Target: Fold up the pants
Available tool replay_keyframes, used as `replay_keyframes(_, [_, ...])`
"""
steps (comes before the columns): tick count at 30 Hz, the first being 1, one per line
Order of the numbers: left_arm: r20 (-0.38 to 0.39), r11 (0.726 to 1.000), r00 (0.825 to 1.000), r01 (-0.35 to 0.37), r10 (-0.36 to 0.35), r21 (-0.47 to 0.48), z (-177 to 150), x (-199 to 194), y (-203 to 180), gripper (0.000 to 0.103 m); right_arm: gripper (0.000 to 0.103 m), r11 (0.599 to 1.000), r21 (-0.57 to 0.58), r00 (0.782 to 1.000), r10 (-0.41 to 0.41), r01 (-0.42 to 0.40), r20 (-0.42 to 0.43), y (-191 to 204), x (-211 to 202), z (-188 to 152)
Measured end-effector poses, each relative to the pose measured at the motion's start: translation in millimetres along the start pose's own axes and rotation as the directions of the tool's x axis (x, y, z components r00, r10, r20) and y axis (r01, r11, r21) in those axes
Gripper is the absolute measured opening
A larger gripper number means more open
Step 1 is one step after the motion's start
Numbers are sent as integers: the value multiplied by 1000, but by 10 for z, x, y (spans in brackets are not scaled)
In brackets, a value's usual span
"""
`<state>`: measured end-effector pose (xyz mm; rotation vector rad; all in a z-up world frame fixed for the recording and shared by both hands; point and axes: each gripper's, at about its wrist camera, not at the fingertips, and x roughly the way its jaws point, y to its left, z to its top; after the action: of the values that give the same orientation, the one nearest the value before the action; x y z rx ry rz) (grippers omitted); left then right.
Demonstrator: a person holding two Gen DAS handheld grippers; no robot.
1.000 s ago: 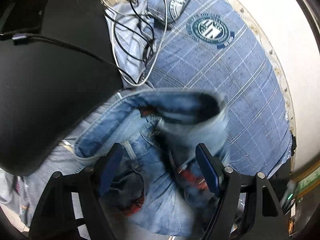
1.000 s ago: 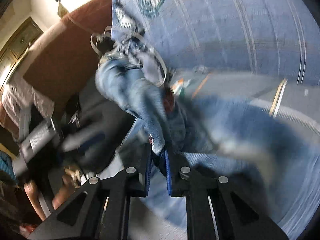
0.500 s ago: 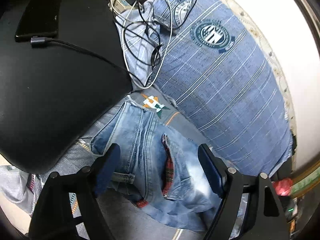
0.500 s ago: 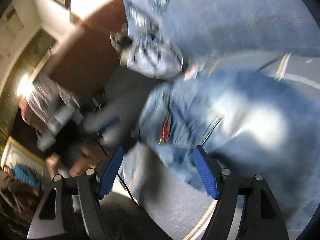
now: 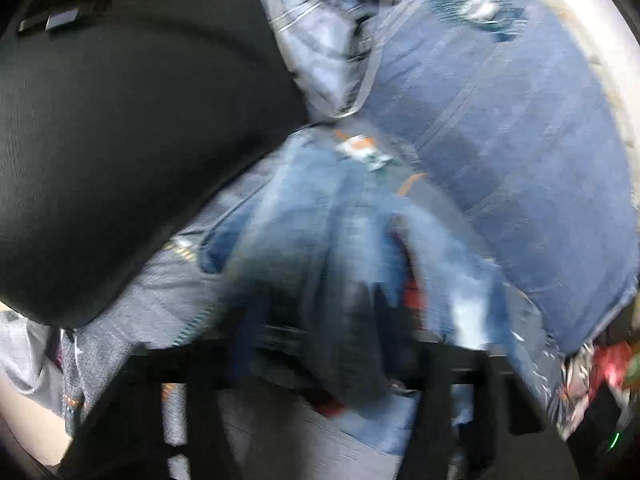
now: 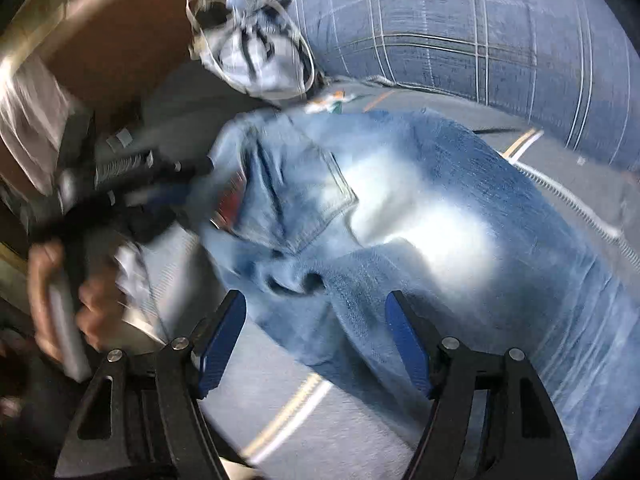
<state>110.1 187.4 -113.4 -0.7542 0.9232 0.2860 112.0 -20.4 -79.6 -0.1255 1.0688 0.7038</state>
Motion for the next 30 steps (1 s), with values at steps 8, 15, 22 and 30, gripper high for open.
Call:
replay_keyframes(8, [197,996,980,-35,19,79,162,-450,-49,0,2,995,100,1000,-29,29,1,-164,-122,-94])
replay_keyframes(15, [88,992,989,115,-119,52,58,-475,145,69,14,990,123,985,-55,76,-166,-215,159,-357])
replay_keyframes(22, [-91,994,993,85,-78,73,-467,-75,29,81,62,987,161,998,1,10,-70,-155,-90,-374])
replay_keyframes(30, [10,994,1000,-5,4,113,-224,-63,-33,26,61,978,197,990,-36,62,-133,-249,15,-512])
